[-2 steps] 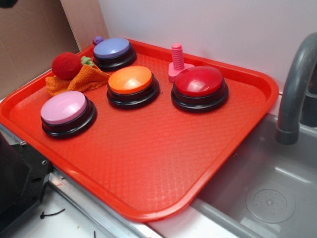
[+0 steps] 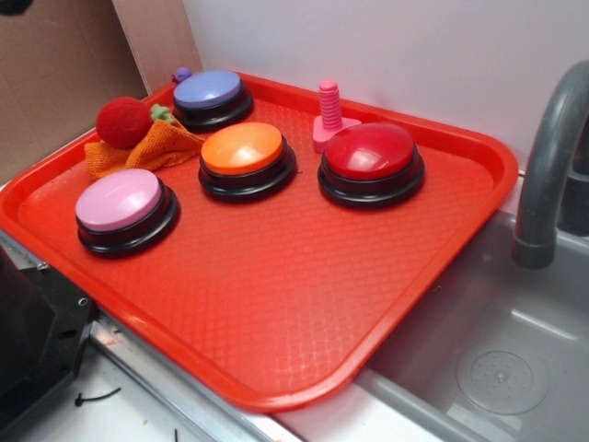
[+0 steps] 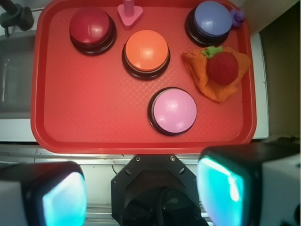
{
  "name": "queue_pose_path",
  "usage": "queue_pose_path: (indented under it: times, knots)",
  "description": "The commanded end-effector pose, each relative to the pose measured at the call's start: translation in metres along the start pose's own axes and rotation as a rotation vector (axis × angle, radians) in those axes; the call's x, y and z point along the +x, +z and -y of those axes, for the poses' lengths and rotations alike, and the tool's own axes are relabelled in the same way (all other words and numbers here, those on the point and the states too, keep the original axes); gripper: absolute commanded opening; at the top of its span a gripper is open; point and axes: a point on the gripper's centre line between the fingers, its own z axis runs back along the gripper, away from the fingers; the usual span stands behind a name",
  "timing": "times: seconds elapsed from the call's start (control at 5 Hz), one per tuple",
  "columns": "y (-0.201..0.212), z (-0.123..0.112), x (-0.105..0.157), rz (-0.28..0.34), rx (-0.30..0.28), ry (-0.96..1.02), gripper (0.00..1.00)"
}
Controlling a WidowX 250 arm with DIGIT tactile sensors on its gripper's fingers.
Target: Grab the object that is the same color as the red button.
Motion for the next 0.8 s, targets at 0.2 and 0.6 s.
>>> queue_pose_path:
  times: [0.2, 0.6]
  knots:
    - [-0.047, -0.064, 0.031, 0.018, 0.157, -0.211, 1.00]
    - [-0.096, -0.115, 0.061, -0.016, 0.170, -0.159, 1.00]
